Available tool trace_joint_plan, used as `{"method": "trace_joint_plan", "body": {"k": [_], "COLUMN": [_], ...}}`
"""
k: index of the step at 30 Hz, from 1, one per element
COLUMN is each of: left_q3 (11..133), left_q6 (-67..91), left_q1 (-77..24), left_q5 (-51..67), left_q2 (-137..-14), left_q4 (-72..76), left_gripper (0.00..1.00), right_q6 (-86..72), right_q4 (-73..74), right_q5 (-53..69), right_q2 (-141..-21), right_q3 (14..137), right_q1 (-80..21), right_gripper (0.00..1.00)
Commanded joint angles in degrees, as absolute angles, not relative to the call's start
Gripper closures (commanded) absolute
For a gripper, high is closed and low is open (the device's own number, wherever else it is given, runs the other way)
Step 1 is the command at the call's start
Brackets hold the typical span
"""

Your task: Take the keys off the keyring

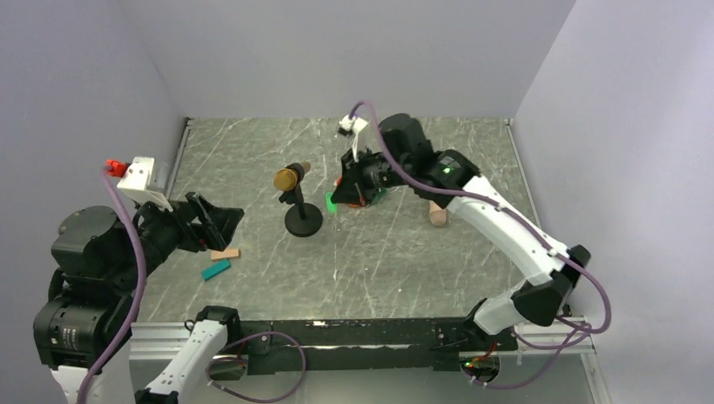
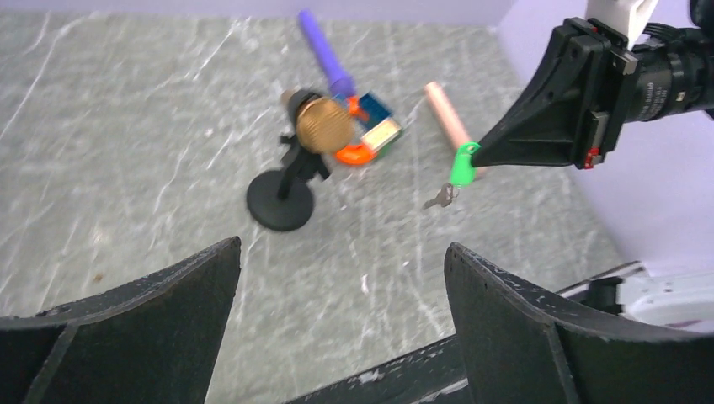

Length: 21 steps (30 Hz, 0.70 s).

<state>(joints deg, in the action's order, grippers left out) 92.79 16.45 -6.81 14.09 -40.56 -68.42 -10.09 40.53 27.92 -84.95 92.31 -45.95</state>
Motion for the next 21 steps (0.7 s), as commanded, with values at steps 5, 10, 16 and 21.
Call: {"method": "trace_joint_plan", "body": {"k": [5, 10, 16, 21], "left_q3": [93.58, 88.18, 87.32, 89.32], "left_q6": [23.35, 27.64, 32.41, 42.32], "left_q1": [-6.94, -6.94, -6.97, -6.94], "left_q5": [33.74, 40.6, 48.74, 56.98], "left_q2": [-42.88, -43.34, -48.1, -55.84], "left_q4": [-44.15, -30.24, -18.9, -1.63], "left_gripper": [0.04, 0.06, 0.1, 0.15], "right_q6": [-12.91, -15.62, -21.14, -26.08], "right_q4": [45.38, 44.82, 39.74, 33.02], "right_q5": [31.28, 37.44, 42.33, 45.1], "right_q2": [-83.45, -84.78, -84.4, -82.67], "right_q3": [108.9, 116.26, 119.72, 118.39], "right_q1": [-46.23, -46.25, -46.24, -46.19], "right_gripper": [1.0, 1.0, 1.0, 1.0]}}
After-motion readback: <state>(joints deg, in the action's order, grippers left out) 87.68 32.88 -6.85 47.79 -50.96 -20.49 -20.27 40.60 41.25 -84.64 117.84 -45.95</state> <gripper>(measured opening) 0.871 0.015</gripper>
